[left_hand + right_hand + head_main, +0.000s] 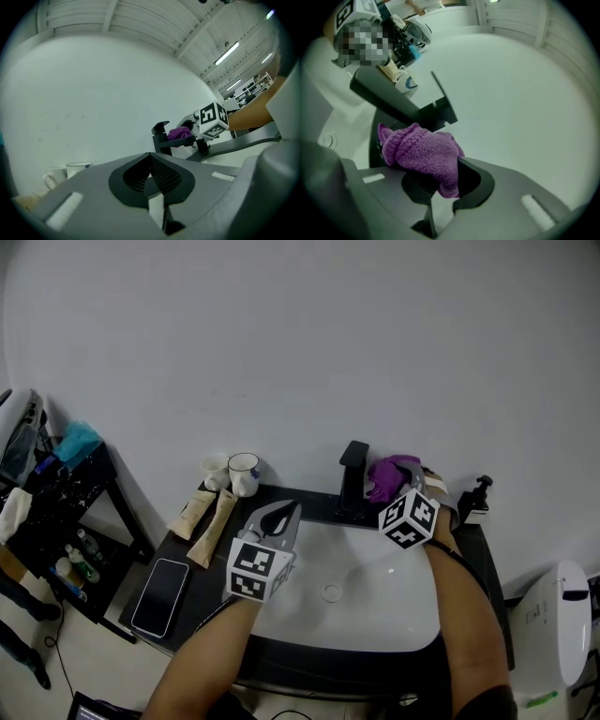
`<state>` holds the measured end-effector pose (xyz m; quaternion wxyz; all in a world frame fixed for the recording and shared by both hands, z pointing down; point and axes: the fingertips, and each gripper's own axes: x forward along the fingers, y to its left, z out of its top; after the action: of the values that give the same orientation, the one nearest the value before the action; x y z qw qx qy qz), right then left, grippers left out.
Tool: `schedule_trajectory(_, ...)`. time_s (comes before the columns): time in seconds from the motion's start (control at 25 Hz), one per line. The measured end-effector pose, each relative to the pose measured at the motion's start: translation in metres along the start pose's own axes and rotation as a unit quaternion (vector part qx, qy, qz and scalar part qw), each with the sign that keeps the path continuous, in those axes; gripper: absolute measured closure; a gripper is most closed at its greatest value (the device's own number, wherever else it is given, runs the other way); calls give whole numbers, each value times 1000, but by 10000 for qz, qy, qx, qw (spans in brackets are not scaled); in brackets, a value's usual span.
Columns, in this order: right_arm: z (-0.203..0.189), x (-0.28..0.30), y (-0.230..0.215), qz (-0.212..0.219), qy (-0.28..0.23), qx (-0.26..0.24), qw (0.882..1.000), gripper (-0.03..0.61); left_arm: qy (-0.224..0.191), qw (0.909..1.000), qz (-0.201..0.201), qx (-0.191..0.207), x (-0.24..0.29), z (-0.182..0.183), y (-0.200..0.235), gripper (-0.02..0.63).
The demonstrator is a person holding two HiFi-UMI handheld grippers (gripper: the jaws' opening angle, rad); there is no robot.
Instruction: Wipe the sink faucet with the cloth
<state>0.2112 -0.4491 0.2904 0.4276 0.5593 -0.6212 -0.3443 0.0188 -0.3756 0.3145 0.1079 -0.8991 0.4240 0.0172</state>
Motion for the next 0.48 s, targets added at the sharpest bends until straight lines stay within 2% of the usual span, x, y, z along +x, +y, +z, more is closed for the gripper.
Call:
schedule_trajectory(0.32,-32,12,74,705,316,-520,9957,523,-7,10000,-14,58,2,0,-2,597)
schedule_trajectory(0.48,-34,5,89,915,354,-439,9942,523,23,10000,-52,72,3,-1,-4,597)
